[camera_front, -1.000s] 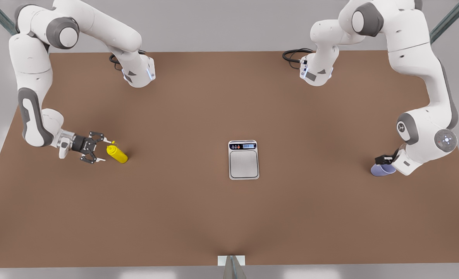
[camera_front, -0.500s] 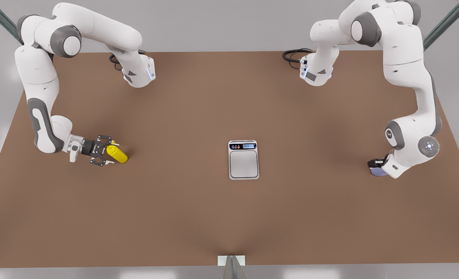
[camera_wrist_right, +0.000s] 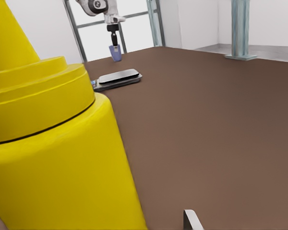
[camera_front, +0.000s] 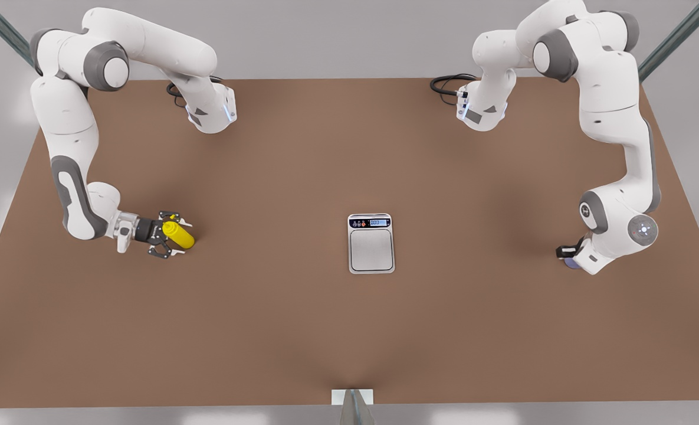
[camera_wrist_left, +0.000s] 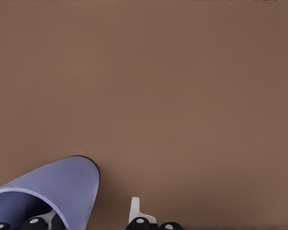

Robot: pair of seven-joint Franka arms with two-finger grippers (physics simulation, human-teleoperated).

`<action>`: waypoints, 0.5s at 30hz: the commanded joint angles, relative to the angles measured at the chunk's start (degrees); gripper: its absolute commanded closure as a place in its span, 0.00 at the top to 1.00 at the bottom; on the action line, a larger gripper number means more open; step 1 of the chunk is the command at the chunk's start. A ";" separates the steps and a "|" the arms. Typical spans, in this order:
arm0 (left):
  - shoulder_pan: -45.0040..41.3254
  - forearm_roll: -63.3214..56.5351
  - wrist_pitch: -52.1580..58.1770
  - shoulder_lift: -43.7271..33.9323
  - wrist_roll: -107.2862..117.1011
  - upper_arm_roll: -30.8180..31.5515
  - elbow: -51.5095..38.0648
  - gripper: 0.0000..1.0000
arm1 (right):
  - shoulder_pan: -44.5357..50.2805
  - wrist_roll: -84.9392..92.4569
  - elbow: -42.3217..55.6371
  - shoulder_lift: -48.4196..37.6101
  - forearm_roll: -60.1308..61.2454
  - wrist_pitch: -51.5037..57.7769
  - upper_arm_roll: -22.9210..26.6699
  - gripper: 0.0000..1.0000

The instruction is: Move cup to the weight, pick up sauce bottle, pour sauce

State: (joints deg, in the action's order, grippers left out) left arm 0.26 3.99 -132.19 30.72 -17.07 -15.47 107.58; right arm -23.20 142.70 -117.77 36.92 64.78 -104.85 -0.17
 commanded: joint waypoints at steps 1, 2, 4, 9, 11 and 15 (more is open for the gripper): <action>0.00 0.23 -0.09 0.04 0.02 0.00 0.00 0.60 | 0.00 0.04 0.00 0.00 0.00 0.00 0.00 1.00; 0.00 0.31 -0.26 0.04 0.02 0.00 0.00 0.59 | 0.00 0.04 0.00 0.00 0.00 0.00 0.00 0.96; 0.00 0.31 -0.26 0.21 -0.06 -0.09 0.00 0.48 | 0.00 -0.05 0.00 0.26 0.00 0.00 0.00 0.78; -0.09 0.23 -0.44 0.21 -0.15 -0.09 0.00 0.22 | 0.00 -0.05 0.09 0.26 0.00 0.00 0.00 0.71; -0.09 0.23 -0.35 0.21 -0.24 -0.09 0.00 0.21 | 0.00 -0.05 0.09 0.26 0.00 0.00 0.00 0.67; -0.09 0.31 -0.18 0.12 -0.24 -0.09 0.00 0.21 | 0.00 -0.05 0.09 0.35 0.00 0.00 0.00 0.62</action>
State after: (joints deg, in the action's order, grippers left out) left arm 0.18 2.99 -132.42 30.90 -17.12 -15.57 107.58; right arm -23.20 142.57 -117.69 37.27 64.82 -104.85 -0.17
